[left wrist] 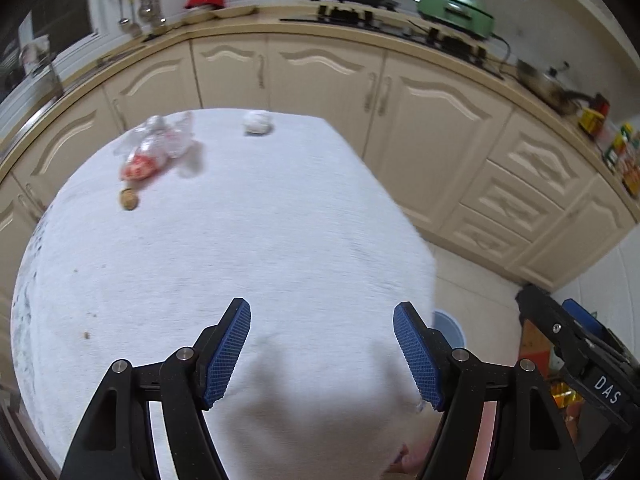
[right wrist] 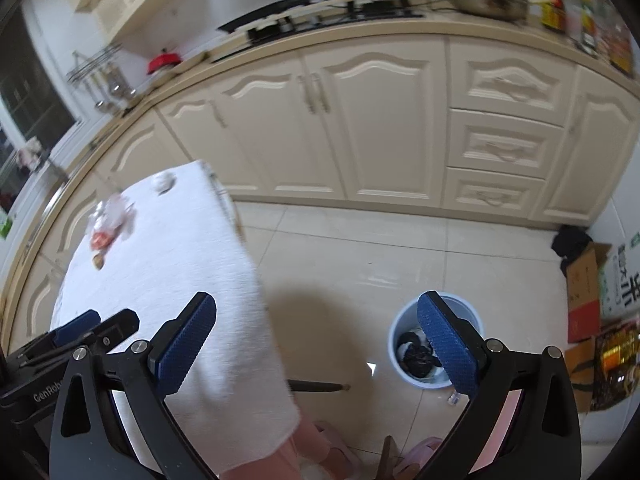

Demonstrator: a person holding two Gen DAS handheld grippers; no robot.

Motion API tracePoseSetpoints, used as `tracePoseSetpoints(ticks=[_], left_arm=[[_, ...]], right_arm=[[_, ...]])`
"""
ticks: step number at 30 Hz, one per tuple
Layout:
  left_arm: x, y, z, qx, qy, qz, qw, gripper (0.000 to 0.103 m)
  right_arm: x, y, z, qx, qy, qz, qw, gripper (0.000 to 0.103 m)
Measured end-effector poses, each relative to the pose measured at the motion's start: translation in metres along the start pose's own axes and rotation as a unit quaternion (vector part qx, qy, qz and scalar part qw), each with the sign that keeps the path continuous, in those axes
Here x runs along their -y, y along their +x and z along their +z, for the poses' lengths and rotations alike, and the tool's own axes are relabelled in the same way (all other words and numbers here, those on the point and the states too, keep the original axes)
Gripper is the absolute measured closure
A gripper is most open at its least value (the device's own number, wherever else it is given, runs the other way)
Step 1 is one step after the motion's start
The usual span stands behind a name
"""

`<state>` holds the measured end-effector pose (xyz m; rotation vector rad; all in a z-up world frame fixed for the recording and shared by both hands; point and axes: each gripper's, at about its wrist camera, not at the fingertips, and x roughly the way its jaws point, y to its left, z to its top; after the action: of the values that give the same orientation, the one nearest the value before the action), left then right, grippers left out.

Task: Collect trash
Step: 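Move both tools back over the table toward the clear bag and lump, then grasp the brown lump with the left gripper while the right gripper grasps the clear plastic bag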

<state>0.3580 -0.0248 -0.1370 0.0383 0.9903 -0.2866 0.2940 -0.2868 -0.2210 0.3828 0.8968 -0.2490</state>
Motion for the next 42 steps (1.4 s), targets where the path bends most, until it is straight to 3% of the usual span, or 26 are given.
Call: tracePoseSetpoints(ticks=[9, 12, 18, 26, 33, 34, 36, 37, 38, 41, 42], left_arm=[[-0.071, -0.022, 0.004, 0.015, -0.053, 0.029, 0.9981, 0.029], [-0.094, -0.022, 0.017, 0.021, -0.066, 0.051, 0.9963, 0.024], [-0.135, -0.003, 0.047, 0.015, -0.097, 0.079, 0.9920, 0.023], [-0.192, 0.052, 0.090, -0.020, -0.124, 0.054, 0.9906, 0.023], [-0.219, 0.100, 0.118, -0.036, -0.135, 0.024, 0.9899, 0.023], [-0.222, 0.108, 0.120, -0.042, -0.137, 0.022, 0.9894, 0.026], [-0.227, 0.123, 0.120, -0.061, -0.131, 0.017, 0.9894, 0.046], [-0.229, 0.129, 0.120, -0.063, -0.126, 0.019, 0.9899, 0.051], [-0.230, 0.129, 0.122, -0.043, -0.117, 0.028, 0.9918, 0.066], [-0.242, 0.134, 0.125, -0.043, -0.136, 0.007, 0.9898, 0.080], [-0.246, 0.135, 0.124, -0.044, -0.142, -0.001, 0.9889, 0.080]], right_arm=[[-0.076, 0.024, 0.004, -0.025, -0.069, 0.021, 0.997, 0.001], [-0.106, 0.035, 0.010, -0.033, -0.097, 0.031, 0.994, 0.001], [-0.154, 0.059, 0.024, -0.049, -0.138, 0.048, 0.988, 0.001], [-0.201, 0.093, 0.047, -0.071, -0.169, 0.061, 0.981, 0.001], [-0.230, 0.117, 0.066, -0.081, -0.191, 0.061, 0.976, 0.001], [-0.234, 0.121, 0.069, -0.085, -0.195, 0.064, 0.975, 0.001], [-0.239, 0.126, 0.072, -0.087, -0.197, 0.063, 0.974, 0.001], [-0.242, 0.128, 0.074, -0.088, -0.198, 0.064, 0.974, 0.001], [-0.245, 0.131, 0.076, -0.089, -0.199, 0.065, 0.974, 0.001], [-0.253, 0.138, 0.080, -0.092, -0.200, 0.066, 0.973, 0.001], [-0.256, 0.139, 0.081, -0.093, -0.201, 0.067, 0.973, 0.001]])
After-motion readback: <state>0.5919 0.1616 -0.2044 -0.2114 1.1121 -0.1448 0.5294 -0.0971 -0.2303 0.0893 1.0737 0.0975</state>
